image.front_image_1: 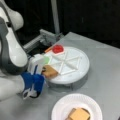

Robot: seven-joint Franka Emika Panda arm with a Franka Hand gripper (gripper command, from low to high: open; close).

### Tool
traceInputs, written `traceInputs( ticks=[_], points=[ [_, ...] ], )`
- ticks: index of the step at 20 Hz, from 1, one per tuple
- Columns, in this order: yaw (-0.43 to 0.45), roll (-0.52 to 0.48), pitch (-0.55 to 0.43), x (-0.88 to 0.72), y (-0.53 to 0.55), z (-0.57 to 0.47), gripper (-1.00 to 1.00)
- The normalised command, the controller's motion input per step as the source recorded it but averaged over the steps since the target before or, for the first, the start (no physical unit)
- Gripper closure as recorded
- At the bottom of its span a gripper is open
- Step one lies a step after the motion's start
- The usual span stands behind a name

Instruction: Ingredient selection for cheeseburger or sandwich

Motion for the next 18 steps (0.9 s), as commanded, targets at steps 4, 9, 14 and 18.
traceInputs(
  ticks=[4,9,14,18],
  points=[
    [-0.162,-0.191,0.013,-0.24,0.15,0.39,1.00],
    [-0.124,-0.191,0.044,-0.08,0.04,0.33,1.00],
    [-0.030,-0.172,0.091,0.21,-0.11,0.23,1.00],
    [0.096,-0.121,0.112,0.55,-0.19,0.15,1.00]
  ],
)
